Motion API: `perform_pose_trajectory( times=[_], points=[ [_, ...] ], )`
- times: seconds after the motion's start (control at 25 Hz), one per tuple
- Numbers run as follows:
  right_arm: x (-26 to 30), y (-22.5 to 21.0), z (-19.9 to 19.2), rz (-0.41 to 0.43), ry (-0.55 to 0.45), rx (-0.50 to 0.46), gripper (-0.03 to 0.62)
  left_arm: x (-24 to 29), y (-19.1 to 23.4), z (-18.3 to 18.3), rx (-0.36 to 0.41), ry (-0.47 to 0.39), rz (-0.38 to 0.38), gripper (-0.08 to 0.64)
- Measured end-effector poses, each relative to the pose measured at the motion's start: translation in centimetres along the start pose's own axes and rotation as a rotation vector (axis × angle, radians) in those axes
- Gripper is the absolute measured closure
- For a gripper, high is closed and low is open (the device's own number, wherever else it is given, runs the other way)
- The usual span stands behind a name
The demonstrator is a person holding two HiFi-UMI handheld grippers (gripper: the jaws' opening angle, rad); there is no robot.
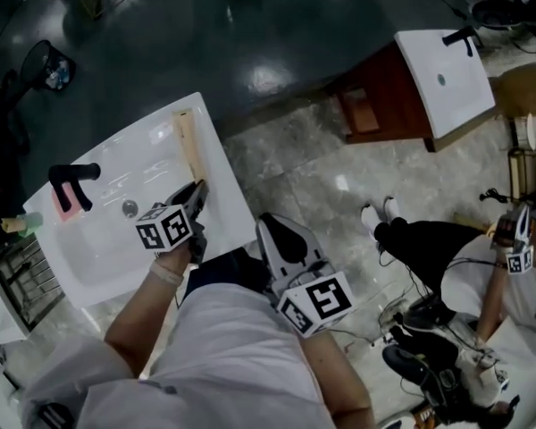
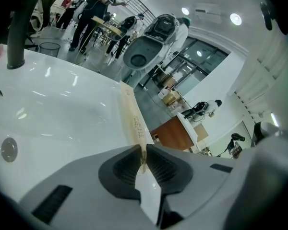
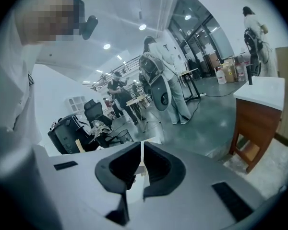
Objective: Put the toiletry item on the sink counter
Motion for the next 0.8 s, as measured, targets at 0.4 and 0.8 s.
perform_pose_trajectory(
  times=[0.4, 0.8],
  points=[
    [0.1, -0.4, -0.1, -0.027, -0.003, 0.014, 0.564, 1.2, 0.6, 0.0, -0.024, 0.024, 0.004, 0.503],
    [-0.4, -0.6, 0.1, -0.040, -0.010, 0.017, 0.565, 1.9, 0.2, 0.3, -0.001, 0.024, 0.006, 0.451]
  ],
)
Point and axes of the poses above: the fingertips, and each gripper's own axes: x forward along the fingers, y to its left, z out of its top, the point moved 8 cm from there along -x, backward along the fingers, and after that the axes turned 7 degrees about x, right-handed, at the moved point
